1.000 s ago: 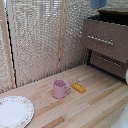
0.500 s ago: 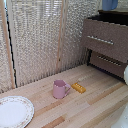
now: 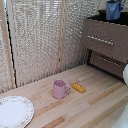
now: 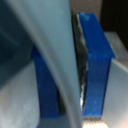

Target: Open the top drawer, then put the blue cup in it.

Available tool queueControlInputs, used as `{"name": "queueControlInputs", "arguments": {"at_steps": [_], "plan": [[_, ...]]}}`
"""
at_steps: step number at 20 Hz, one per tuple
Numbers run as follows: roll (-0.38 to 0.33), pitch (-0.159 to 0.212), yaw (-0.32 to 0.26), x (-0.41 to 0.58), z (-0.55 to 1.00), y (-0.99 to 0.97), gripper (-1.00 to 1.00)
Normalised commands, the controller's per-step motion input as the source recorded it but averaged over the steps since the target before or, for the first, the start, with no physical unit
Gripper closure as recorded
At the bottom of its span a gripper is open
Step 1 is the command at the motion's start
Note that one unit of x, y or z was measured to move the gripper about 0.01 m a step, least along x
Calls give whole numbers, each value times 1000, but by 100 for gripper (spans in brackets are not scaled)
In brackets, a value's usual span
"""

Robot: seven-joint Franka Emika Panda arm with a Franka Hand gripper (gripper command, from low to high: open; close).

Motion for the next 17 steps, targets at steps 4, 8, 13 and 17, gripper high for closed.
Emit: {"name": "queueControlInputs", "arguments": {"at_steps": [4, 8, 13, 17], "plan": [[5, -1, 51, 14, 779, -121, -100], [2, 50, 5, 11, 1000, 16, -100], [41, 37, 7, -3, 789, 184, -100], [0, 56, 72, -5, 449, 351, -100]]}}
